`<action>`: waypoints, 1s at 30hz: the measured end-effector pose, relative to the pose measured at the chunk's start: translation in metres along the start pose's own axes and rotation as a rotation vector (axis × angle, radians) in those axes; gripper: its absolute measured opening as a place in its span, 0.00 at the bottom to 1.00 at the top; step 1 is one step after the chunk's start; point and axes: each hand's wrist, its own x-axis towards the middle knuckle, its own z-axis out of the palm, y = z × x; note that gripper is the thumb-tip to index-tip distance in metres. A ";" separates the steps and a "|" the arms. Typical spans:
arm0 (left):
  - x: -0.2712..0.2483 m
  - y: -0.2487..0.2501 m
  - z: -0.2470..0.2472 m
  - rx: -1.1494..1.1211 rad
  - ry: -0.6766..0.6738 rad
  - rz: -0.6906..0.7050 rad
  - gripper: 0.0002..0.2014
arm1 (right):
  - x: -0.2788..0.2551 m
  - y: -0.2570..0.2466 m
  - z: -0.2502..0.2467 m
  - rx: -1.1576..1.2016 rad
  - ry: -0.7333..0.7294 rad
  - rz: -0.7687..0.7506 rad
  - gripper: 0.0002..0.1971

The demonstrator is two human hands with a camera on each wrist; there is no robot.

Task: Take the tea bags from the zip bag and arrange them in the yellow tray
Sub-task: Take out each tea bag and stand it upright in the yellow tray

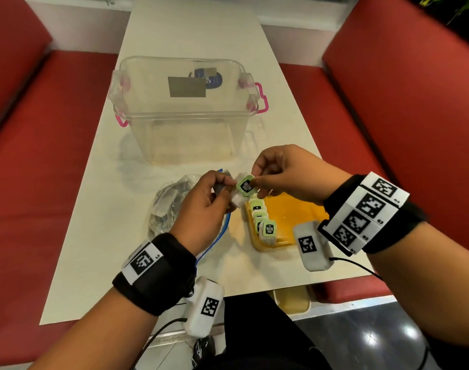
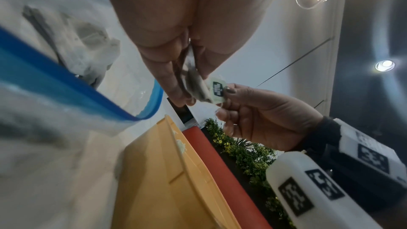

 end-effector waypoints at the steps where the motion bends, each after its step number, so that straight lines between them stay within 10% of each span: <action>1: 0.000 -0.001 -0.001 0.034 -0.001 0.007 0.08 | -0.001 -0.002 -0.003 -0.013 0.003 -0.011 0.04; 17: 0.004 -0.012 0.002 0.267 -0.094 0.091 0.18 | -0.010 -0.016 -0.022 -0.174 0.039 -0.160 0.05; 30: 0.014 -0.020 0.014 0.498 0.029 0.190 0.03 | -0.005 0.000 -0.038 -0.490 0.113 -0.111 0.03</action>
